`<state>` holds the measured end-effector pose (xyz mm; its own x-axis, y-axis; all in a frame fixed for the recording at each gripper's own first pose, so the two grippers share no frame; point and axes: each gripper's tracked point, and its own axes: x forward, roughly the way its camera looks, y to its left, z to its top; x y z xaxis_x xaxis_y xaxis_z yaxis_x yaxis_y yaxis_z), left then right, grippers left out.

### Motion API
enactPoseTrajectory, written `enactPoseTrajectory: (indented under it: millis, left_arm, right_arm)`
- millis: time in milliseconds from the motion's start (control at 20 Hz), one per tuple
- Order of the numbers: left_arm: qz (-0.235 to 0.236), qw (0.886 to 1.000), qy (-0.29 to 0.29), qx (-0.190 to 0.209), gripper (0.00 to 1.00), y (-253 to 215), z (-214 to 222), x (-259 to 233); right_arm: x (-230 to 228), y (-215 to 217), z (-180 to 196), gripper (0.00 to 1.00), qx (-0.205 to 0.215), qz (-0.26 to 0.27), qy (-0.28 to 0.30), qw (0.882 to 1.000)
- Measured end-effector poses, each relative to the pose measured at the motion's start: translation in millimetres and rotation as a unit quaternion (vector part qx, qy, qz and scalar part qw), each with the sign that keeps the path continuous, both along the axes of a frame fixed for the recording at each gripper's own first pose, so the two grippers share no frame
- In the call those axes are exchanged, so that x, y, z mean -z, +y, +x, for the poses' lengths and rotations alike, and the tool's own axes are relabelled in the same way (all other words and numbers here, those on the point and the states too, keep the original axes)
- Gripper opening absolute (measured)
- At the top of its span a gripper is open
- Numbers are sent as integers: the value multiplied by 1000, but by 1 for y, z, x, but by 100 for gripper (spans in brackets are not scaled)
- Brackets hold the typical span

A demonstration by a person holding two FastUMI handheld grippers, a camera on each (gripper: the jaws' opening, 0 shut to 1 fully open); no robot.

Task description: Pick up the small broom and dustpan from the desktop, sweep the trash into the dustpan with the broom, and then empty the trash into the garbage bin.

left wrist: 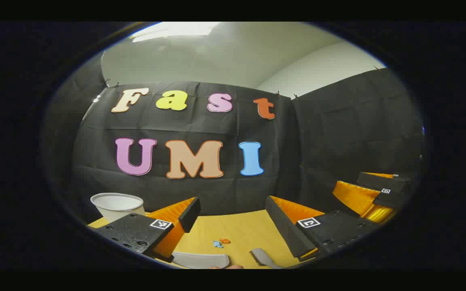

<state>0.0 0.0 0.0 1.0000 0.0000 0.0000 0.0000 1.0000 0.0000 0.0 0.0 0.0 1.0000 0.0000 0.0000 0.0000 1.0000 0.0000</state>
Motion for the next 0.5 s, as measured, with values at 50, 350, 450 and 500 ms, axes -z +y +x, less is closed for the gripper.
enactPoseTrajectory:
  millis: [50, 350, 450, 500]
  left_arm:
    - [1, 1000, -2, -1, 96, 1, 0, -2]
    - [-4, 1000, 6, -9, 96, 7, -2, 4]
    - [0, 1000, 2, -14, 96, 12, -2, -1]
    - [2, 1000, -1, -17, 96, 14, -2, -1]
  right_arm:
    - [0, 1, 1, 99, -1, 1, 0, 1000]
    - [3, 4, 1, 99, -6, 5, 3, 1000]
    - [2, 8, 2, 99, -10, 2, 2, 1000]
    - [2, 10, 1, 99, -12, 1, 2, 1000]
